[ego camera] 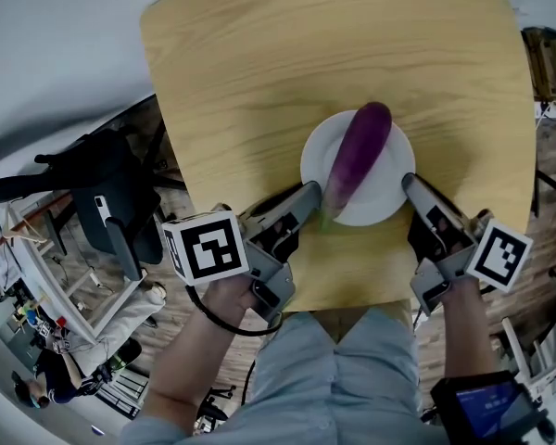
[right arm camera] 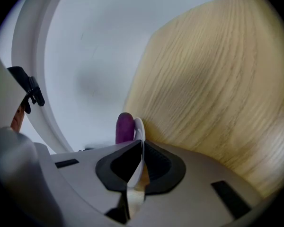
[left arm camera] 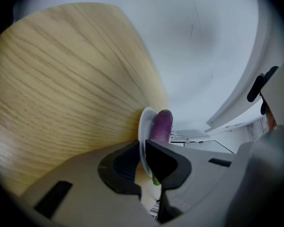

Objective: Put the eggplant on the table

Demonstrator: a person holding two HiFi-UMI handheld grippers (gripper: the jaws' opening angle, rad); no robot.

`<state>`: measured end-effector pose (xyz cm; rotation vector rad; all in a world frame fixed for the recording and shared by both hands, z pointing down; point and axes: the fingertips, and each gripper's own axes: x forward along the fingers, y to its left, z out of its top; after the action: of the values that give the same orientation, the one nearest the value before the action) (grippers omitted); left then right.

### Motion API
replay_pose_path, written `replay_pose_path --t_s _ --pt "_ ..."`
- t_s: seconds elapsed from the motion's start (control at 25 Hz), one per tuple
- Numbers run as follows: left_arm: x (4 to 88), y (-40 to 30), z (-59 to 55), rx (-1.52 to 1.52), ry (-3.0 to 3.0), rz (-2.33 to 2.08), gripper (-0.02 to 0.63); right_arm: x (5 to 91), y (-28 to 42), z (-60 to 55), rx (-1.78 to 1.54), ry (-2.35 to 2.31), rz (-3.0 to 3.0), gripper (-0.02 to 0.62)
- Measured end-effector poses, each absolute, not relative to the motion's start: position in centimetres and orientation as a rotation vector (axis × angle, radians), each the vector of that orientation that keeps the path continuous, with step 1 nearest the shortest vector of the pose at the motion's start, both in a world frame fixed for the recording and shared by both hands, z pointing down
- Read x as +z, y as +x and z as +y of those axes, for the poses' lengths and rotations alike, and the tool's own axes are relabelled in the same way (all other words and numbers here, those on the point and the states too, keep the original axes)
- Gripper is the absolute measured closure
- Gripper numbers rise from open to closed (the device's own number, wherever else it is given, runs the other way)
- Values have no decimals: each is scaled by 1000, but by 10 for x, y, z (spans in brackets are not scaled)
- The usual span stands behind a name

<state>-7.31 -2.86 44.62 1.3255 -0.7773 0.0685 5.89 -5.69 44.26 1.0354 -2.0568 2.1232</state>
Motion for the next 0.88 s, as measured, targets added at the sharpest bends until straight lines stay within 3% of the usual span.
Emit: replay_pose_path --t_s 0.48,0.88 --pt "446 -64 -24 101 1333 -745 571 441 60 -59 1786 1116 -2058 572" --pt "443 -65 -24 171 1345 -758 488 442 51 -61 1678 1118 -2062 563"
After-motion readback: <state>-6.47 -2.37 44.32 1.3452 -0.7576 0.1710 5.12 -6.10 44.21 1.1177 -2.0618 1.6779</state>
